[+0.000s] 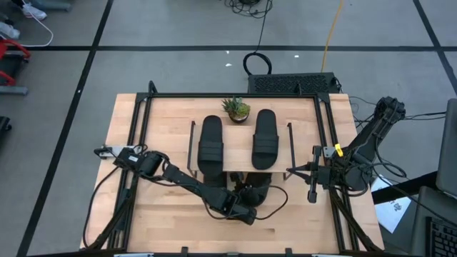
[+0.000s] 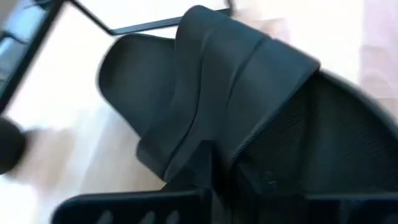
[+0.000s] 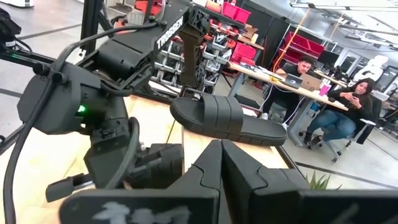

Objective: Pick and place slides into the shelf
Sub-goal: Put the black slide under the shelf

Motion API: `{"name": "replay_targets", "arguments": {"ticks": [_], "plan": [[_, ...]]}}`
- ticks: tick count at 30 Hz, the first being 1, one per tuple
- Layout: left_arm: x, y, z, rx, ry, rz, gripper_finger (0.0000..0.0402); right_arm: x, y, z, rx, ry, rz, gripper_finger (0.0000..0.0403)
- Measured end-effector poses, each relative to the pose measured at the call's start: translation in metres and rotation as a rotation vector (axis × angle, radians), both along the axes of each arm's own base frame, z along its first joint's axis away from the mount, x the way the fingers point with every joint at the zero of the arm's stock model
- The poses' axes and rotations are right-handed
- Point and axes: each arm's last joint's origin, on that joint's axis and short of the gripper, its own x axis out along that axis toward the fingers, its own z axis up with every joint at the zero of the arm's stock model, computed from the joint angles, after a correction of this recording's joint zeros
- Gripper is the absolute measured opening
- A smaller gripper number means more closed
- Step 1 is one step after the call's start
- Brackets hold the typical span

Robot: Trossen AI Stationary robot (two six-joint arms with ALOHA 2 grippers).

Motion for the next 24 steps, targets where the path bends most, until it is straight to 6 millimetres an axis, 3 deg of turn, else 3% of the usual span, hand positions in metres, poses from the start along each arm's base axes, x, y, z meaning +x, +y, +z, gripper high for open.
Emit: {"name": "replay_targets", "arguments": {"ticks": [11,15,20,22,24], "plan": [[0.002,-0.006,0.003,-0.106,0.055,-0.151,0.0153,0.0,0.0,0.0,0.002,0.0,0.0,0.0],[-0.003,-0.011,0.016,-0.102,0.077,-0.214,0.0186,0.0,0.0,0.0,0.002,0.0,0.0,0.0],[-0.019,-0.03,0.051,-0.163,0.068,-0.345,0.0194,0.0,0.0,0.0,0.0,0.003,0.004,0.0],[-0.029,-0.04,0.062,-0.207,0.103,-0.448,0.0179,0.0,0.0,0.0,0.001,0.002,0.004,0.0],[-0.038,-0.049,0.061,-0.199,0.165,-0.529,0.0152,0.0,0.0,0.0,-0.002,0.003,0.004,0.0]]}}
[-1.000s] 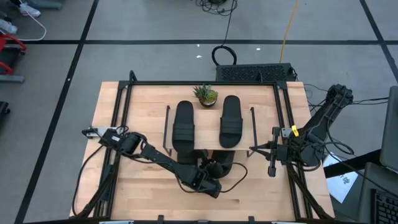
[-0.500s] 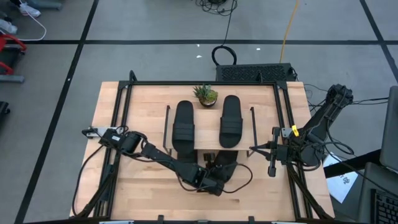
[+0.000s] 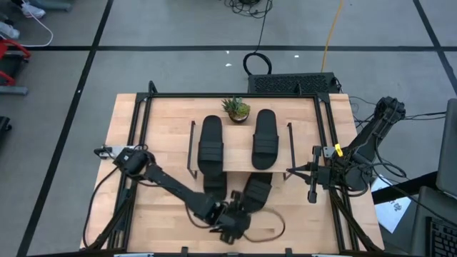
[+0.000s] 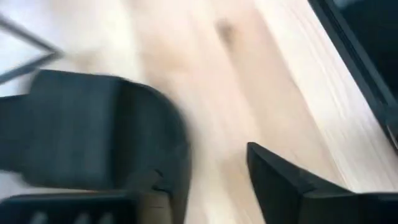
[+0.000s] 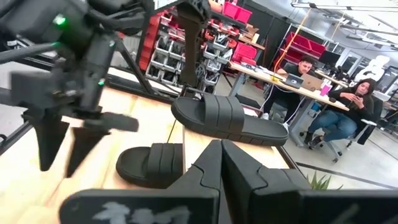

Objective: Pick and place slides into the shelf
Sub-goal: Put the black slide under the shelf

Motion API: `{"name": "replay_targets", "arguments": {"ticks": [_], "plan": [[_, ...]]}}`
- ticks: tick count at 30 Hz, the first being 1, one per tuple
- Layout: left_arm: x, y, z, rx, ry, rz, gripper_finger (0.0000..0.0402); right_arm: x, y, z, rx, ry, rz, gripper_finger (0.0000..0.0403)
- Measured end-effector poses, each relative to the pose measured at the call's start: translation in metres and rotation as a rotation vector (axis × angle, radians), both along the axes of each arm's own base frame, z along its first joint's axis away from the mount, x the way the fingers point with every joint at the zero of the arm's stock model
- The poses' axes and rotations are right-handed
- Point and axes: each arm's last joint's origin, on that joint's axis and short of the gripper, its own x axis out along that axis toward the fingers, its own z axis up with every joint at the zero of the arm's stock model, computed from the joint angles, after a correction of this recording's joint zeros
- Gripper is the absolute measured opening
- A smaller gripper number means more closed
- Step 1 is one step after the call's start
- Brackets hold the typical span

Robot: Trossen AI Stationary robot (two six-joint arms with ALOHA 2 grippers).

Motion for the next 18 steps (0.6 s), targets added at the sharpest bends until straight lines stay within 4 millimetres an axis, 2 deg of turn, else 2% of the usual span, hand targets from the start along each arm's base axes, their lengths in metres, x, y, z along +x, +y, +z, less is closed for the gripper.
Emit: {"name": "replay_targets", "arguments": {"ticks": [3,6,10,18], "plan": [[-0.012,-0.008,-0.011,0.075,0.106,-0.113,0.009,0.0,0.0,0.0,0.0,-0.001,0.0,0.0],[-0.015,-0.01,-0.019,0.149,0.124,-0.133,0.0019,0.0,0.0,0.0,-0.002,-0.001,0.0,0.0],[-0.008,-0.004,-0.022,0.216,0.071,-0.076,0.001,0.0,0.0,0.0,-0.001,-0.001,0.0,0.0],[0.004,0.021,-0.021,0.199,0.076,0.044,0.0001,0.0,0.0,0.0,-0.001,-0.002,-0.002,0.0]]}}
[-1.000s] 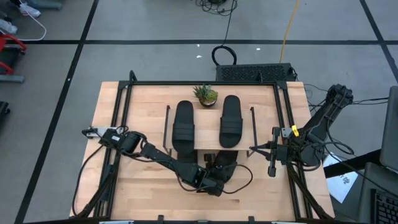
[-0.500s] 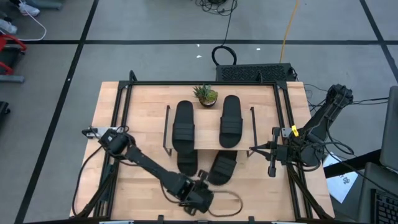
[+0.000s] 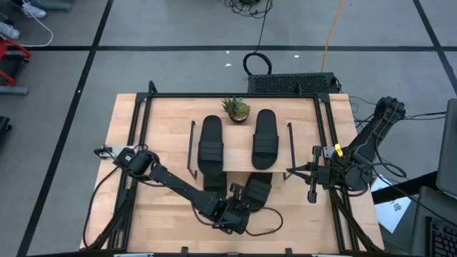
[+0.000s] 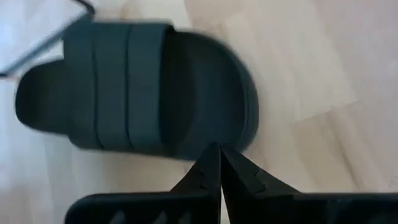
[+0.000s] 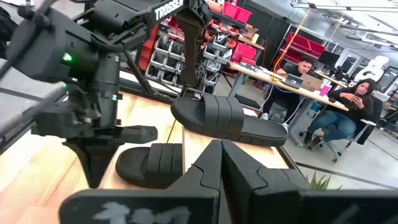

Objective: Pick and place slides into the shelf
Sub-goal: Put the black slide under the shelf

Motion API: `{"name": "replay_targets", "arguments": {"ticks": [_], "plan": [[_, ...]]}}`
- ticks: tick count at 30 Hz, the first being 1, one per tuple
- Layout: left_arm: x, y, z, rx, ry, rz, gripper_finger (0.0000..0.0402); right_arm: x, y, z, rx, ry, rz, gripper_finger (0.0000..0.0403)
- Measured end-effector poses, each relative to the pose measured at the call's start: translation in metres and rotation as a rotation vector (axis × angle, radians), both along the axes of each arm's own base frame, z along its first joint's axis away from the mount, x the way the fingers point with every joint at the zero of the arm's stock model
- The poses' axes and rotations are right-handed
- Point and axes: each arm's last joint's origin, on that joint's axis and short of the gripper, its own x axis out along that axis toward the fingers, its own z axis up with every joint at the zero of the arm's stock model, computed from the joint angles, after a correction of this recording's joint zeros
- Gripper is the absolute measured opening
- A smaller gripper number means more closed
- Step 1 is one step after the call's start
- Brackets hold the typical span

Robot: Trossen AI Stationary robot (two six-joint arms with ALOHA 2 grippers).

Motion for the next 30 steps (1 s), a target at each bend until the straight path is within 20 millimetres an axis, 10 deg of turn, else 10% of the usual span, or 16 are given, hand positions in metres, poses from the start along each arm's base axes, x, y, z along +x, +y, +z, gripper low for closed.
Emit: {"name": "replay_targets", "arguments": {"ticks": [30], "plan": [[0.013,0.005,-0.032,-0.024,0.023,0.026,0.0,0.0,0.0,0.001,-0.014,-0.006,-0.001,0.0]]}}
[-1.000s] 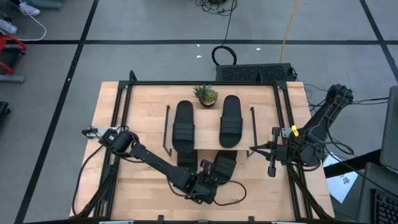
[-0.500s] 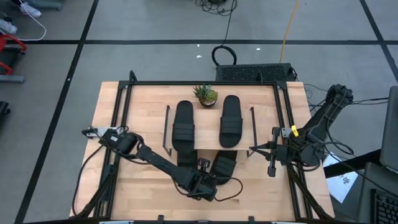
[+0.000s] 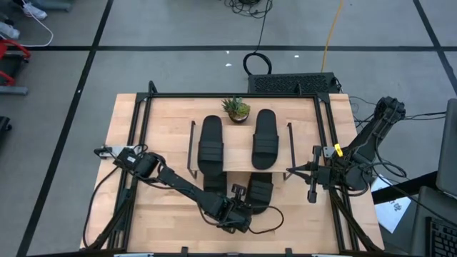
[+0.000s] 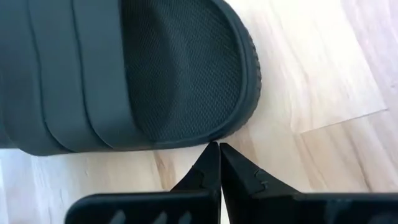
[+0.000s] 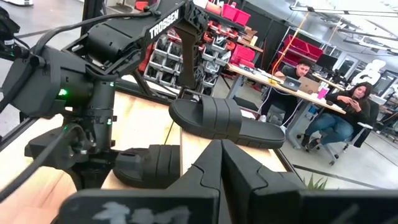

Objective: Pick and place slides into the shelf
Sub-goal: Put the black slide under the shelf

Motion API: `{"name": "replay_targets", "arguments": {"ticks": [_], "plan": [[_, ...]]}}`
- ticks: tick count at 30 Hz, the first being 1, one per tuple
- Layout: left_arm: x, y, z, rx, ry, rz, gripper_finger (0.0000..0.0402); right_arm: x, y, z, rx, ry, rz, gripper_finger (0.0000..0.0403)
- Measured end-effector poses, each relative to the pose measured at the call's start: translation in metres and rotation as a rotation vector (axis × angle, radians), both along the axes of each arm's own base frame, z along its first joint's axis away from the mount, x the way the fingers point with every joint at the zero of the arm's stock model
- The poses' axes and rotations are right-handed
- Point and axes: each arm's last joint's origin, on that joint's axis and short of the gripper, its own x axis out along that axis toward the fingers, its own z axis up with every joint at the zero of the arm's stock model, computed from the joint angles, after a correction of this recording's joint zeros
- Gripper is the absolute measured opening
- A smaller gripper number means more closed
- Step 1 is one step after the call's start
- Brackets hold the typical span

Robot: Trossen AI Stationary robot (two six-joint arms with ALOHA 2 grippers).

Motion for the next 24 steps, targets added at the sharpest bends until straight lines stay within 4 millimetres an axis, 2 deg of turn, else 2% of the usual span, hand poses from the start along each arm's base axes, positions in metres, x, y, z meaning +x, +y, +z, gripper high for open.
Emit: {"name": "replay_targets", "arguments": {"ticks": [7,11,14,18,24], "plan": [[0.002,-0.002,0.001,0.023,-0.015,-0.065,0.0,0.0,0.0,0.0,0.0,0.0,0.0,0.0],[-0.004,-0.005,0.0,0.022,0.029,-0.071,0.0,0.0,0.0,0.0,-0.001,0.0,0.0,0.0],[-0.009,-0.014,0.002,-0.079,0.073,-0.137,0.0,0.0,0.0,0.0,-0.001,0.0,0.0,0.0],[-0.006,-0.028,0.006,-0.152,0.008,-0.252,0.0,0.0,0.0,0.0,-0.001,0.001,0.0,0.0],[0.008,-0.012,0.01,-0.135,-0.074,-0.175,0.0,0.0,0.0,0.0,0.015,-0.002,-0.002,0.0]]}}
